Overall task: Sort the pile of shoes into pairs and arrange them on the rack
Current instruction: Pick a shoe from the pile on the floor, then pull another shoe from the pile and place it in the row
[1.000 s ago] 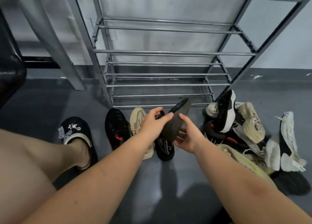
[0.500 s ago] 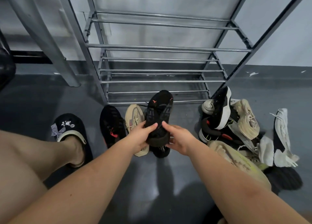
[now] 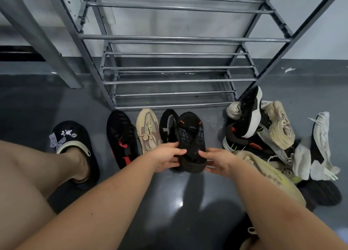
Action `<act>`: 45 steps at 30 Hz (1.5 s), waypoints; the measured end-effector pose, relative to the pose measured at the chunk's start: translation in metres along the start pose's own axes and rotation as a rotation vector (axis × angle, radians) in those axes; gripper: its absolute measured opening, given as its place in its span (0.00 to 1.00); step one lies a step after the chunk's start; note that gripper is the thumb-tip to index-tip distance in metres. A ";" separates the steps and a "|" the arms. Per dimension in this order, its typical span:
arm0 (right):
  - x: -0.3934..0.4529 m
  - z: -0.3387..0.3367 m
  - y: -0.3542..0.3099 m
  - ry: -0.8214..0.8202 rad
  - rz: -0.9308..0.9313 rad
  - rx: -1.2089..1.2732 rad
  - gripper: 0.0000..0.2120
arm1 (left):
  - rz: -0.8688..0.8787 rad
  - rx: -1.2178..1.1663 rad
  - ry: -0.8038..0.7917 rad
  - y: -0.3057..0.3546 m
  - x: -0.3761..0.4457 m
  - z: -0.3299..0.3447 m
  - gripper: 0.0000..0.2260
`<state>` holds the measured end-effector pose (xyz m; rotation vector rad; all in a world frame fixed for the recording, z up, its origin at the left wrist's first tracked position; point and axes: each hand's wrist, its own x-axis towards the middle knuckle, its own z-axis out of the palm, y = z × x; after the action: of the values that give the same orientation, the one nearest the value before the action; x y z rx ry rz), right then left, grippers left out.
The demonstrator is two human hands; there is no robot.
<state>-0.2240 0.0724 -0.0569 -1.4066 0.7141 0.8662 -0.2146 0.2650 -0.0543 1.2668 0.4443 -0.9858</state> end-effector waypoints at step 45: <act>-0.007 -0.151 -0.032 0.915 -0.414 -1.262 0.29 | 0.557 1.644 0.098 0.096 0.097 0.123 0.26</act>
<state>-0.1893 -0.0776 -0.0425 -3.0477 0.4431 0.2179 -0.1121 0.1138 -0.0362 2.6678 -0.8662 -0.6881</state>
